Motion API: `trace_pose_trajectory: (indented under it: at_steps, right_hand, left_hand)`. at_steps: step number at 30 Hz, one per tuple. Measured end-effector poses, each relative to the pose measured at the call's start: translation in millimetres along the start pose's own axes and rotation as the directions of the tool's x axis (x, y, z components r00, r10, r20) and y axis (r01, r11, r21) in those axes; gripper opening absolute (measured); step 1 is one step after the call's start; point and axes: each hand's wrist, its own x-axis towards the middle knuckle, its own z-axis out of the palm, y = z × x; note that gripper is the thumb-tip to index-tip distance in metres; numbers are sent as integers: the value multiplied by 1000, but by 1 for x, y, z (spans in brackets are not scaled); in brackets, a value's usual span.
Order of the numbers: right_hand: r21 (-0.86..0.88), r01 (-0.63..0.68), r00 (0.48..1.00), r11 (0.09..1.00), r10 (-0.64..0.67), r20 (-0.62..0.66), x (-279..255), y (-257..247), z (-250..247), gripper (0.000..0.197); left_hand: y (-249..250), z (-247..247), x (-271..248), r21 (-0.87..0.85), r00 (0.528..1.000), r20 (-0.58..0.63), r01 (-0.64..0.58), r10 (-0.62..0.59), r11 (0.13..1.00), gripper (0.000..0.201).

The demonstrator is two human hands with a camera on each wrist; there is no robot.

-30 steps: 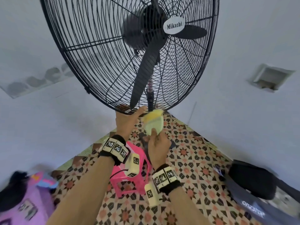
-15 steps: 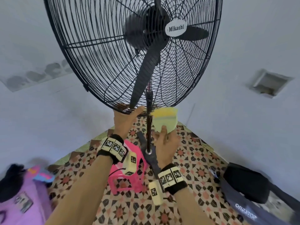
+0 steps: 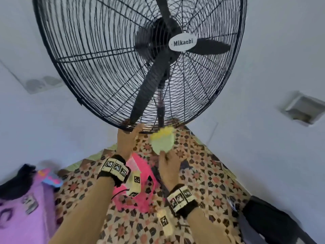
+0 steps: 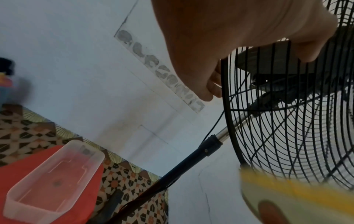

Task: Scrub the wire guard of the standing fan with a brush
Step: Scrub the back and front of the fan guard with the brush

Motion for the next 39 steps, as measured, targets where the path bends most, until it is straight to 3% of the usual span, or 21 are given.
trace_pose_trajectory:
  at_steps: [3, 5, 7, 9, 10, 12, 14, 16, 18, 20, 22, 23, 24, 27, 29, 31, 33, 35, 36, 39]
  right_hand:
    - [130, -184, 969, 974, 201, -140, 41, 2, -24, 25]
    - [81, -143, 981, 986, 152, -117, 56, -7, -27, 30]
    - [-53, -96, 991, 994, 100, 94, 42, -9, -15, 33]
    - [-126, 25, 946, 992, 17, 323, 9, -27, -20, 29]
    - [-97, 72, 928, 993, -31, 371, -3, -38, -29, 30]
    - [-53, -51, 949, 997, 64, 307, 5, -33, -49, 25]
    - [-8, -188, 959, 982, 185, 217, 30, -17, -66, 24]
    - [0, -200, 976, 980, 199, 90, 56, -8, -72, 37]
    - [-71, -137, 989, 988, 140, 38, 62, -26, -73, 42]
    - [-101, -23, 974, 995, 46, 223, 56, -45, -71, 39]
    - [-176, 119, 907, 977, -35, 420, 44, -58, -76, 25]
    - [-209, 176, 890, 962, -65, 451, 43, -53, -79, 20]
    - [-242, 202, 902, 949, -84, 423, 43, -50, -85, 18]
    - [-245, 32, 982, 969, 15, 187, 63, -37, -101, 17]
    - [-232, -32, 996, 972, 50, 71, 73, -41, -103, 21]
    - [-218, -10, 989, 976, 41, 139, 65, -56, -92, 22]
    - [-176, 127, 933, 976, -57, 355, 41, -69, -76, 22]
    - [-185, 265, 890, 946, -166, 425, 25, -65, -72, 21]
    - [-195, 262, 905, 945, -170, 390, 26, -59, -76, 15]
    - [-155, 33, 991, 987, -12, 132, 43, -61, -98, 6]
  left_hand:
    - [-9, 7, -4, -66, 1000, 1, -4, 4, 998, 62]
    - [-6, 18, -11, -109, 999, -36, -18, 14, 994, 52]
    - [-7, 28, -14, -131, 995, -100, -21, 8, 991, 52]
    - [-7, 36, -18, -128, 987, -158, -13, -8, 992, 55]
    - [-6, 39, -19, -103, 982, -189, -17, -3, 994, 47]
    - [-7, 43, -22, -80, 976, -216, -19, 2, 997, 26]
    - [-7, 42, -25, -99, 976, -218, -23, 0, 995, 19]
    - [-8, 43, -24, -121, 981, -194, -12, -11, 993, 27]
    - [-14, 45, -22, -117, 983, -184, -35, 13, 993, 52]
    - [-17, 49, -22, -95, 977, -211, -47, 27, 994, 79]
    - [-18, 52, -21, -99, 976, -218, -37, 14, 994, 88]
    - [-19, 52, -22, -107, 979, -206, -23, 0, 994, 89]
    - [-20, 52, -21, -120, 982, -188, -14, -9, 993, 92]
    - [-21, 52, -22, -165, 992, -123, 13, -34, 986, 97]
    - [-24, 53, -22, -162, 994, -99, 28, -45, 986, 91]
    - [-29, 55, -18, -127, 995, -91, 25, -37, 992, 86]
    - [-23, 58, -18, -95, 991, -130, -4, -9, 996, 82]
    - [-22, 58, -17, -49, 988, -153, -9, 1, 999, 85]
    - [-23, 56, -17, -20, 989, -145, -16, 13, 1000, 86]
    - [-26, 51, -15, 26, 994, -105, -29, 32, 999, 80]
